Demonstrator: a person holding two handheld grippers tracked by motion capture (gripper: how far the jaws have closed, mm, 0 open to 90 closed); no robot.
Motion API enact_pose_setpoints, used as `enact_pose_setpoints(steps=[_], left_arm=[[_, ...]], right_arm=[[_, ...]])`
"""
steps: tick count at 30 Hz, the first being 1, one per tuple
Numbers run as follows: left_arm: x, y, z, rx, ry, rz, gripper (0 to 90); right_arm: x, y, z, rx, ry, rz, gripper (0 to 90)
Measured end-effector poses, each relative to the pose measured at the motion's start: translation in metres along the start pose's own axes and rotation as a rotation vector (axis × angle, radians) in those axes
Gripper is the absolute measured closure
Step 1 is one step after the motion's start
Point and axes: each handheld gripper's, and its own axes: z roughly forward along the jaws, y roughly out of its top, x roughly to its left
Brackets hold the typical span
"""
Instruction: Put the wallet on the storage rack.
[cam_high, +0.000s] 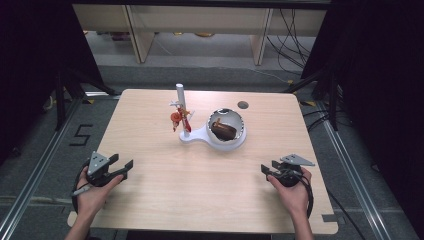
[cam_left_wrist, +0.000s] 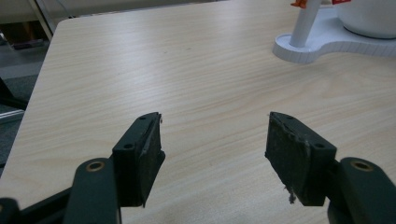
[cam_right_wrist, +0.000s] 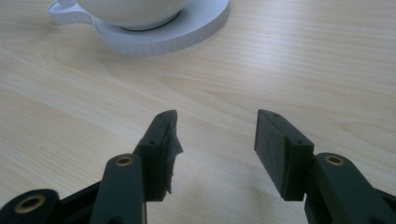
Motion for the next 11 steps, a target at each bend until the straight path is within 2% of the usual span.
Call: enact_pose_setpoints(steps=[2, 3, 4, 6, 7, 8, 10, 11], left_arm=[[0.0002, -0.0031, -0.0003, -0.008, 0.005, -0.001, 35.2], [0.0, -0.0046, -0.0004, -0.01, 0.007, -0.002, 35.2], [-0.0004, -0.0058, -0.0011, -0.005, 0.012, 0.001, 35.2], [-0.0008, -0.0079, -0.001, -0.014, 0.009, 0.003, 35.2], [-0.0009, -0.0083, -0.0013, -0.014, 0.009, 0.004, 35.2], [-0.0009, -0.0086, -0.0015, -0.016, 0.006, 0.004, 35.2], [-0.0005, -0.0089, -0.0019, -0.02, 0.003, 0.008, 35.1], [-0.0002, -0.0091, -0.0018, -0.02, 0.003, 0.01, 35.1]], right_arm=[[-0.0012, -0.0017, -0.0017, -0.013, 0.006, 0.013, 49.5], [-0.0025, -0.0024, -0.0021, -0.014, -0.011, -0.003, 49.4], [-0.0021, -0.0028, -0.0025, -0.022, 0.002, 0.015, 49.3], [-0.0026, -0.0042, -0.0013, -0.021, -0.01, 0.015, 49.2], [-0.0008, -0.0048, -0.0017, -0.019, -0.012, 0.039, 49.1], [-0.003, -0.0051, -0.0011, -0.029, -0.011, 0.016, 49.1], [-0.0029, -0.0054, -0.0032, -0.021, -0.002, 0.027, 49.1], [0.0013, -0.0059, -0.005, -0.004, -0.008, 0.084, 49.1]])
